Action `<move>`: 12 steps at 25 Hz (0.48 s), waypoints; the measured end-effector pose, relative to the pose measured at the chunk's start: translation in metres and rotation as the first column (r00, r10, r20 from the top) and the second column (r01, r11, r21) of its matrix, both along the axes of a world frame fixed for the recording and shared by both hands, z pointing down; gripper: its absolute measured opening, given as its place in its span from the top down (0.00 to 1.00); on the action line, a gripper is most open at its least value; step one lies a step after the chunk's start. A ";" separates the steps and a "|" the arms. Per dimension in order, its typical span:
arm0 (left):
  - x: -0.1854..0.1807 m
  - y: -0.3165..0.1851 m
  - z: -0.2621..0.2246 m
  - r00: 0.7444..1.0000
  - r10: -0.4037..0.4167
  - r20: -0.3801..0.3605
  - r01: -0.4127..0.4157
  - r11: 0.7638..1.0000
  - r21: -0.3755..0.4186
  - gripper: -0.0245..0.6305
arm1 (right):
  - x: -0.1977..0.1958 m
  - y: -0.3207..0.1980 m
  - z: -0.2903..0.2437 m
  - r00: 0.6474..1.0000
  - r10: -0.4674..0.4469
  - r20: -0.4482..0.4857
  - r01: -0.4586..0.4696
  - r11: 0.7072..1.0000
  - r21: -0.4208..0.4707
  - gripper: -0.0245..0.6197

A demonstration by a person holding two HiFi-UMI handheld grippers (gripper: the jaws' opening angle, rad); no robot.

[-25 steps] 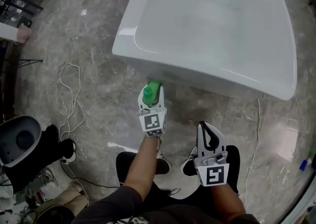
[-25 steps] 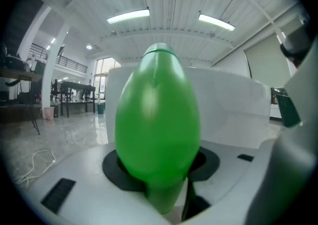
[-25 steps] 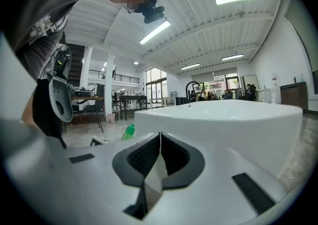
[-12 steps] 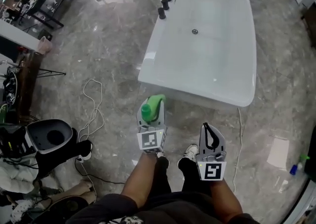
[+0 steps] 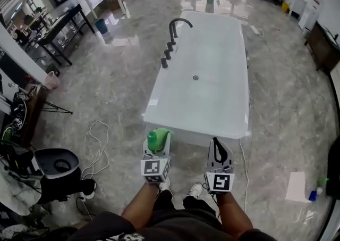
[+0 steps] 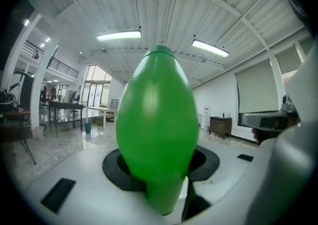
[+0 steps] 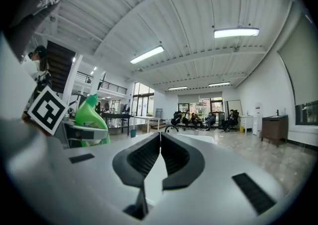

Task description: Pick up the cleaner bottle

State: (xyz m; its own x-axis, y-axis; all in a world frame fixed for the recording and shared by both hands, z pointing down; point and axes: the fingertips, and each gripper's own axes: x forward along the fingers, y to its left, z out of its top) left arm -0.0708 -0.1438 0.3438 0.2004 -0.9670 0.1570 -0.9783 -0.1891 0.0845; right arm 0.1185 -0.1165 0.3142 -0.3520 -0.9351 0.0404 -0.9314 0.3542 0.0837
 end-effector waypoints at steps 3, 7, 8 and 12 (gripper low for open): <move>0.011 -0.012 -0.023 0.999 0.054 -0.006 -0.053 0.998 0.032 0.68 | 0.006 -0.011 -0.017 0.999 0.050 0.017 -0.051 0.998 0.033 0.94; 0.022 -0.018 -0.052 0.991 0.132 0.011 -0.133 0.989 0.067 0.68 | 0.013 -0.012 -0.043 0.991 0.126 0.048 -0.129 0.989 0.065 0.94; 0.021 -0.016 -0.059 0.989 0.146 0.016 -0.147 0.986 0.075 0.68 | 0.011 -0.009 -0.051 0.989 0.136 0.054 -0.140 0.987 0.074 0.94; 0.018 -0.006 -0.086 0.985 0.172 0.018 -0.173 0.977 0.122 0.69 | 0.007 0.006 -0.074 0.986 0.160 0.036 -0.163 0.980 0.116 0.94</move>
State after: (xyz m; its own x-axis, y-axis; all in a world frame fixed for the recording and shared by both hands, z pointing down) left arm -0.0532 -0.1498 0.2575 0.3649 -0.9301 0.0410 -0.9307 -0.3633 0.0429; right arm 0.1255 -0.1106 0.2405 -0.1953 -0.9774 -0.0809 -0.9780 0.1878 0.0911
